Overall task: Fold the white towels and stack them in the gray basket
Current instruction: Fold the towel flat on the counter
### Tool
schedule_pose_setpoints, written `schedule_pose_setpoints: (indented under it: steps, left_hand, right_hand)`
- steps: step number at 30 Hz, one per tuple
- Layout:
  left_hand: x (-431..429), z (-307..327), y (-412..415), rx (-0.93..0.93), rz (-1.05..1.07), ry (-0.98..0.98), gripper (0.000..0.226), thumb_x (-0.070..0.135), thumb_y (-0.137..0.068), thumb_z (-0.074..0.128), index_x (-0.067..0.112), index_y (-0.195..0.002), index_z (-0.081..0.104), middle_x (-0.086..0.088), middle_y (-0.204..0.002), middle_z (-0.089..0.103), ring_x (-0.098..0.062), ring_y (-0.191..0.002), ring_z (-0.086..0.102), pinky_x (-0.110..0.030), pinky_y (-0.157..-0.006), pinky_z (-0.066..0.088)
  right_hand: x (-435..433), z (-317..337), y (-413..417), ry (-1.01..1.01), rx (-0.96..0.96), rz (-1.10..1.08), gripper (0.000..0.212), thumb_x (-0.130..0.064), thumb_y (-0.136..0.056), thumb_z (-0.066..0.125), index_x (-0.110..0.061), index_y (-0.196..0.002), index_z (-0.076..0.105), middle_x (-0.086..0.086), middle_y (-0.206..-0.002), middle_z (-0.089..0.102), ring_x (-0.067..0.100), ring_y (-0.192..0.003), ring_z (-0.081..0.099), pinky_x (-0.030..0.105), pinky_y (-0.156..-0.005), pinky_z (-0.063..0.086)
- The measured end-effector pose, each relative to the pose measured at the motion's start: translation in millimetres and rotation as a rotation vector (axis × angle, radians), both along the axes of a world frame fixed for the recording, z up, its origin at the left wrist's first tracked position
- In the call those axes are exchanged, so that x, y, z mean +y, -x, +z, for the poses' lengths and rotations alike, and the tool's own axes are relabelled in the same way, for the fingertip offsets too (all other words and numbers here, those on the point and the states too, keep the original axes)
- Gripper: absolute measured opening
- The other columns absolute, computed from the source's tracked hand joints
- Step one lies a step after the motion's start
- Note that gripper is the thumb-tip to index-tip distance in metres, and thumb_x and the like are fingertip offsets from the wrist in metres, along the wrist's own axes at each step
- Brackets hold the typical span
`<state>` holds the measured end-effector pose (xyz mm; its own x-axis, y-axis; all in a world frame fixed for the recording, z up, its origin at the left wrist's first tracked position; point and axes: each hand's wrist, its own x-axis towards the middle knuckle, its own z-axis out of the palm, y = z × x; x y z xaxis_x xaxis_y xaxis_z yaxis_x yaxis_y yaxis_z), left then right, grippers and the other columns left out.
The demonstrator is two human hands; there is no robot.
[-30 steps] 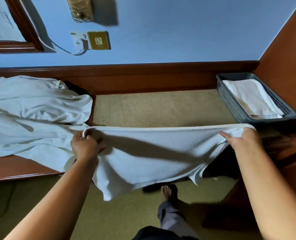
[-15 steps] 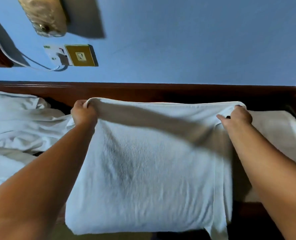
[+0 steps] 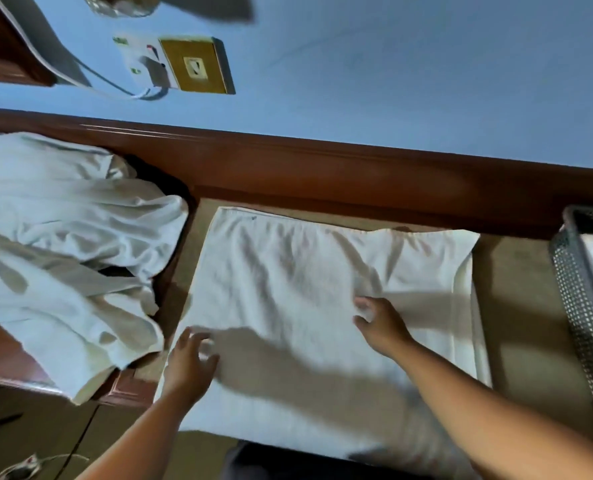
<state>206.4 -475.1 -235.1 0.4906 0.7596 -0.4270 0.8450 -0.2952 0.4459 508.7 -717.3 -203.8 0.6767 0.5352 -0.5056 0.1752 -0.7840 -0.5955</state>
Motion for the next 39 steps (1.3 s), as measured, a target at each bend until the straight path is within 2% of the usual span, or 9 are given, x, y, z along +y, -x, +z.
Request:
schedule_pose_setpoints:
  steps: [5,13,18,22,28,31,34,37,39]
  left_hand:
    - [-3.1,0.1,48.1,0.233,0.042,0.017,0.065,0.041,-0.091,0.066,0.033,-0.147,0.034,0.001,-0.164,0.019,-0.033,-0.143,0.032,-0.055,-0.108,0.037]
    - [4.7,1.2,55.6,0.22,0.194,0.054,0.087,0.051,-0.091,0.064,0.02,-0.158,0.019,-0.01,-0.158,0.031,-0.034,-0.142,0.031,-0.048,-0.112,0.033]
    - [18.8,-0.6,52.9,0.212,0.243,0.144,0.068,0.048,-0.091,0.066,0.02,-0.145,0.035,-0.007,-0.148,0.045,-0.03,-0.138,0.037,-0.046,-0.11,0.031]
    - [32.6,2.7,59.1,0.23,0.09,0.157,0.041,0.05,-0.093,0.06,0.025,-0.125,0.055,0.0,-0.131,0.058,-0.024,-0.128,0.047,-0.042,-0.103,0.034]
    - [30.9,2.0,87.3,0.178,-0.066,0.097,0.021,0.047,-0.093,0.053,0.027,-0.102,0.052,0.001,-0.111,0.065,-0.025,-0.119,0.049,-0.041,-0.096,0.034]
    - [24.5,0.5,98.9,0.174,-0.106,0.057,0.02,0.046,-0.09,0.052,0.028,-0.097,0.05,0.003,-0.101,0.067,-0.024,-0.111,0.054,-0.039,-0.092,0.032]
    - [13.3,-0.4,107.5,0.158,-0.128,0.045,0.018,0.045,-0.084,0.053,0.028,-0.089,0.048,0.004,-0.09,0.066,-0.024,-0.101,0.061,-0.037,-0.083,0.029]
    - [-1.8,0.0,107.8,0.09,-0.135,0.115,0.023,0.037,-0.086,0.053,0.026,-0.074,0.037,0.003,-0.075,0.057,-0.027,-0.09,0.066,-0.035,-0.076,0.031]
    - [-17.2,5.4,99.4,0.013,-0.157,0.19,0.018,0.034,-0.085,0.053,0.024,-0.076,0.042,0.0,-0.079,0.063,-0.029,-0.087,0.066,-0.034,-0.069,0.038]
  right_hand:
    - [24.4,-5.9,70.0,0.064,-0.037,0.28,0.046,-0.028,-0.099,0.057,-0.029,-0.144,0.048,-0.006,-0.143,0.041,0.014,-0.137,0.036,0.022,-0.11,0.032]
    - [93.1,-10.2,143.5,0.144,-0.058,0.578,0.049,-0.031,-0.098,0.054,-0.033,-0.146,0.045,-0.009,-0.148,0.034,0.015,-0.14,0.032,0.029,-0.11,0.036]
    - [152.4,-5.9,182.5,0.206,-0.113,0.762,0.056,-0.025,-0.097,0.053,-0.027,-0.151,0.039,0.0,-0.155,0.028,0.023,-0.143,0.03,0.036,-0.113,0.034]
    - [204.6,-6.6,203.9,0.168,-0.23,0.939,0.064,-0.009,-0.097,0.047,-0.027,-0.156,0.027,0.006,-0.163,0.013,0.033,-0.139,0.035,0.045,-0.106,0.041]
    - [258.3,-15.6,228.7,0.25,-0.368,1.219,0.059,-0.011,-0.097,0.045,-0.029,-0.152,0.033,0.007,-0.158,0.023,0.038,-0.124,0.046,0.043,-0.091,0.044]
    - [265.0,-9.8,231.0,0.29,-0.453,1.196,0.035,-0.007,-0.09,0.05,-0.013,-0.124,0.048,0.014,-0.13,0.04,0.038,-0.096,0.055,0.04,-0.066,0.038]
    - [256.4,-8.3,224.2,0.272,-0.495,1.195,0.009,-0.009,-0.09,0.049,-0.013,-0.095,0.042,0.014,-0.113,0.042,0.034,-0.079,0.051,0.038,-0.059,0.033]
    - [233.5,-4.9,207.5,0.228,-0.367,1.018,0.008,-0.023,-0.094,0.047,-0.016,-0.093,0.042,0.009,-0.103,0.045,0.037,-0.086,0.053,0.033,-0.059,0.034]
    - [209.7,4.3,194.3,0.208,-0.308,0.853,0.012,-0.026,-0.094,0.048,-0.015,-0.097,0.046,0.01,-0.099,0.049,0.037,-0.089,0.053,0.035,-0.067,0.04]
